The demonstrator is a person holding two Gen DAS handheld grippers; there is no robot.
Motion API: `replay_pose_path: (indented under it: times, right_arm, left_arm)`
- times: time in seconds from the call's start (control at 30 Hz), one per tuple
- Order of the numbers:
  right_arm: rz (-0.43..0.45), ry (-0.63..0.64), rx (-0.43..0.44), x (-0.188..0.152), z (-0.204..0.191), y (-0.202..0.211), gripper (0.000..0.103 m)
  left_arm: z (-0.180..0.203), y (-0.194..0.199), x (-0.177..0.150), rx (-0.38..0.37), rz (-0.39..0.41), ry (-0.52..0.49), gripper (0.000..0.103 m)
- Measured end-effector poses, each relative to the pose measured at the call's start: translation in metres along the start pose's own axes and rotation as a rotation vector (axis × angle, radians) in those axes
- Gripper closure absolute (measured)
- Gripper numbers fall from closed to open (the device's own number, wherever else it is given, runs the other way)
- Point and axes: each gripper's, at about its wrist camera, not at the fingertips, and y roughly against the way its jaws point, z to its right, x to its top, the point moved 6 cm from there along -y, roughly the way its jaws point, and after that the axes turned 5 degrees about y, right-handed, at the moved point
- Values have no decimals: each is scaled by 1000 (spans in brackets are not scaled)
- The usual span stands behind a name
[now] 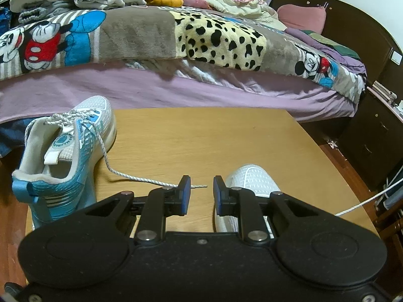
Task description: Lace up shoes with both hands
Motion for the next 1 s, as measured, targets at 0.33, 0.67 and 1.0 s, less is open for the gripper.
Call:
replay_pose_path:
  times: [0.33,0.67,1.0]
  right_arm:
    - [70,-9,-38,16,16,18,99]
    - [106,-4,-46,19,16,23,99]
    - [112,109,25,9,-36,17,99]
  left_arm:
    - [8,-3,-1,-1,0,-8,86]
    - [6,2,1,0,9,-5,86]
    - [3,16,5,-18,24,0,82]
